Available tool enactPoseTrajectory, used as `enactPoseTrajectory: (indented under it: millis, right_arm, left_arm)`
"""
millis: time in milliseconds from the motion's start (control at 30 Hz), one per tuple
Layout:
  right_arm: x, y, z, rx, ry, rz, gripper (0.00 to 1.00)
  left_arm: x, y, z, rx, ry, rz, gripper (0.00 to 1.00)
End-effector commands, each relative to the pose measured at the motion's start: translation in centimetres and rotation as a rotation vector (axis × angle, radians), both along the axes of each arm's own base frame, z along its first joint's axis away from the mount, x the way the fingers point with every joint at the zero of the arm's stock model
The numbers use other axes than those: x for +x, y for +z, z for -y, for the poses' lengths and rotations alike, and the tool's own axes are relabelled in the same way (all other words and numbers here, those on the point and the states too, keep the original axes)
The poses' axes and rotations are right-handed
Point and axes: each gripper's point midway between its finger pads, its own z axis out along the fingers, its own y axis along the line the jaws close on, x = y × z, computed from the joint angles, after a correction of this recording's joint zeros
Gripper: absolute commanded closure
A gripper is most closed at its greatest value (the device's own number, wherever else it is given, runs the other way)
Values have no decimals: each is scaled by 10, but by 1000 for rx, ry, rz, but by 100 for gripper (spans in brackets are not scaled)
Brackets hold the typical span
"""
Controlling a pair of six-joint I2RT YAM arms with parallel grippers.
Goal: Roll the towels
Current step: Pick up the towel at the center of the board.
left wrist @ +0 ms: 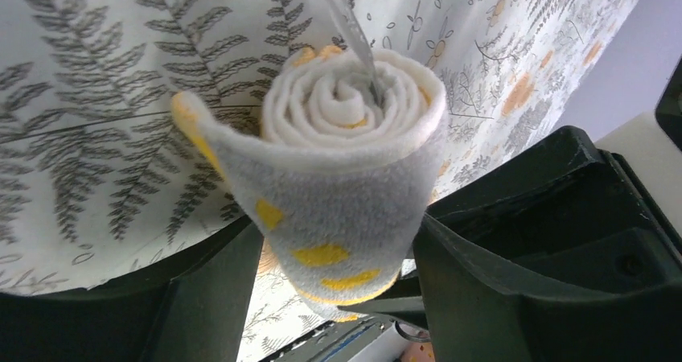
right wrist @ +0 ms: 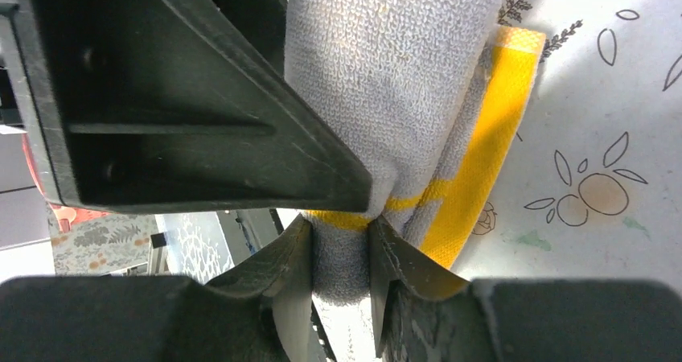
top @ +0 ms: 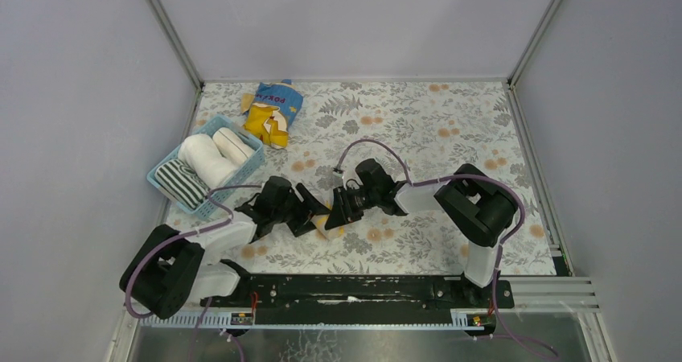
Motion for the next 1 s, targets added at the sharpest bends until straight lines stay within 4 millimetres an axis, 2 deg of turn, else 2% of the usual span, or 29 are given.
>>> enactPoseTrajectory:
  millis: [0, 167, 267, 400, 500, 600, 700, 733, 833, 967]
  right_arm:
    - [-15, -30, 14, -92, 1, -85, 69]
    - [-14, -30, 12, -81, -2, -98, 68]
    - [-12, -28, 9, -71, -13, -103, 68]
    - [-5, -20, 7, -75, -29, -76, 67]
    - [2, -13, 10, -101, -39, -23, 61]
    - [6, 4, 13, -104, -48, 36, 53]
    - [11, 25, 20, -114, -56, 117, 40]
    - [14, 39, 24, -112, -62, 161, 36]
    - [20, 59, 39, -154, -82, 270, 28]
    - [32, 76, 68, -255, -148, 407, 18]
  left_arm:
    - [8, -4, 7, -20, -4, 29, 34]
    - [3, -20, 5, -4, 2, -1, 40]
    - [-3, -31, 5, 14, 1, -23, 47]
    - [-5, -36, 4, 31, 2, -34, 64]
    - [0, -34, 0, 75, 4, -28, 78]
    - [10, -25, -4, 132, 10, -11, 86]
    - [26, -10, -9, 183, 17, 27, 87]
    - [32, -4, -11, 194, 20, 37, 87]
    - [54, 17, -24, 205, 44, 74, 87]
    - [87, 48, -51, 238, 83, 117, 86]
